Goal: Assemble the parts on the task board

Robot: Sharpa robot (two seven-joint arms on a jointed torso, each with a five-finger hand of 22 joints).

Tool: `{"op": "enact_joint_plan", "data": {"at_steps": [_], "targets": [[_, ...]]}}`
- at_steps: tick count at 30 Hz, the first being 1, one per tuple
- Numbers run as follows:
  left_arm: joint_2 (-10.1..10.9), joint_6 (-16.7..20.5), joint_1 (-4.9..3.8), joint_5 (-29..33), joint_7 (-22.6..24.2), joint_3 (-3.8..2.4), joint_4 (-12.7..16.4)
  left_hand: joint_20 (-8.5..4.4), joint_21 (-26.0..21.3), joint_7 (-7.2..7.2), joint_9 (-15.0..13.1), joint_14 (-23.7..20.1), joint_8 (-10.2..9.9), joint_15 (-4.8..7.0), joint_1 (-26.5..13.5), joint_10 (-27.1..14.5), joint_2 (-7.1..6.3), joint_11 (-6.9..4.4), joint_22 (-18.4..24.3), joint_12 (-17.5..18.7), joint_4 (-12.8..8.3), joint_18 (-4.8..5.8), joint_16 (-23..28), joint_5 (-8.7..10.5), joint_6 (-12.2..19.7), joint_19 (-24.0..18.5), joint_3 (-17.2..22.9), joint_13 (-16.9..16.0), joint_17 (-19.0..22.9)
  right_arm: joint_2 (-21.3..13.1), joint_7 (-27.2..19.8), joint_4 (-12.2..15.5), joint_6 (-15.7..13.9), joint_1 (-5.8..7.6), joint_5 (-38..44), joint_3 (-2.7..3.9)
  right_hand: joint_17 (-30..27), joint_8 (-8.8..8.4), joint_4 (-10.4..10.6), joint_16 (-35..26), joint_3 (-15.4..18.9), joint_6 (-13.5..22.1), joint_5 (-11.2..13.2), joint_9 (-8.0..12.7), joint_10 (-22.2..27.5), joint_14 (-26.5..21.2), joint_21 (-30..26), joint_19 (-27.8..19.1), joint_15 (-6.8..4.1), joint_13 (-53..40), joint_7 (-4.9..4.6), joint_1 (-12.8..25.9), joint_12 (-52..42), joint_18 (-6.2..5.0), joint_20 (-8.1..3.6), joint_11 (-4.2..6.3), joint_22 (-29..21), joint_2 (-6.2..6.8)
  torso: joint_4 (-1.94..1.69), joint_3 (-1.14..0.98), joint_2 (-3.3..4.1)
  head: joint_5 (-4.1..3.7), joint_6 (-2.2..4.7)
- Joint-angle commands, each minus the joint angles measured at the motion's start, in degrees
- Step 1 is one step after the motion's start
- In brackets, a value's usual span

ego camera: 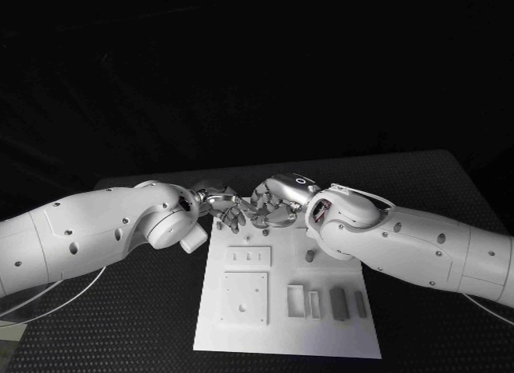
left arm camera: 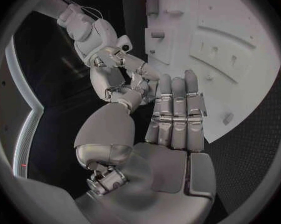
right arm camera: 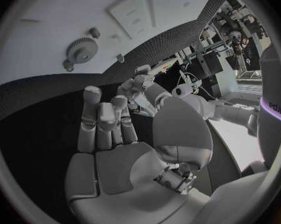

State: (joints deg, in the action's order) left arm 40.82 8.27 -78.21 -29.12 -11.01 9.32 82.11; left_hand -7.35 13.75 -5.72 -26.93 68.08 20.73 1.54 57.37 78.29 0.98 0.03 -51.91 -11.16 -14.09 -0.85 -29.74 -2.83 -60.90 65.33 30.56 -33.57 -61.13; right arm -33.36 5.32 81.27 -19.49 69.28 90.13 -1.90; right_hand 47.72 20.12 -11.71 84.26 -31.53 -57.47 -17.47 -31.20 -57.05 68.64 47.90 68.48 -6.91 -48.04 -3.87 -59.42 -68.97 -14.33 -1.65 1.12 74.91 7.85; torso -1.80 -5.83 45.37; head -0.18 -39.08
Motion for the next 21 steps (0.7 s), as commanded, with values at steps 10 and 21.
{"op": "enact_joint_plan", "data": {"at_steps": [10, 21], "targets": [[0.01, 1.31, -0.19, -0.41, 0.2, -0.19, 0.04, -0.17, 0.63, 1.31, -2.07, 0.99, 0.62, 0.43, 0.33, 0.79, 0.51, -0.31, -0.86, -1.23, -0.49, -0.18, -1.04, -1.01, -1.84, 0.86, 1.08, -0.97, -0.62, -0.58, -0.34, -0.04, -1.07, -0.21, -0.43, -0.19, 0.36, -1.52, 0.8, -0.81, -0.06, 0.91, -0.25, 0.29, 1.32, -0.89, -0.26, -1.05, 0.3, 0.32, -2.02, 1.46, 1.65, -0.67, -0.01, -0.68, 1.05, 1.53, -0.01, -0.05, -0.01, 0.14, -0.11], [0.31, 1.87, -0.18, -1.27, -1.4, -0.17, 0.06, -0.49, 1.07, 1.54, -3.15, 1.23, 0.82, 0.71, -0.12, 0.86, 0.41, -0.59, -2.05, -2.26, -0.91, -0.11, -2.13, -2.56, -2.23, 1.25, 1.52, -2.07, -1.18, -2.92, -0.94, -0.05, -1.94, -0.21, -1.86, -0.2, 0.67, -5.44, 2.06, -1.85, -0.22, 7.24, -0.18, 1.94, 3.47, -2.82, -1.36, -3.02, 2.75, 0.88, -4.67, 1.68, 3.2, -0.67, 1.02, -3.2, 1.0, 4.39, -0.02, -0.06, -0.01, 0.35, -0.26]]}}
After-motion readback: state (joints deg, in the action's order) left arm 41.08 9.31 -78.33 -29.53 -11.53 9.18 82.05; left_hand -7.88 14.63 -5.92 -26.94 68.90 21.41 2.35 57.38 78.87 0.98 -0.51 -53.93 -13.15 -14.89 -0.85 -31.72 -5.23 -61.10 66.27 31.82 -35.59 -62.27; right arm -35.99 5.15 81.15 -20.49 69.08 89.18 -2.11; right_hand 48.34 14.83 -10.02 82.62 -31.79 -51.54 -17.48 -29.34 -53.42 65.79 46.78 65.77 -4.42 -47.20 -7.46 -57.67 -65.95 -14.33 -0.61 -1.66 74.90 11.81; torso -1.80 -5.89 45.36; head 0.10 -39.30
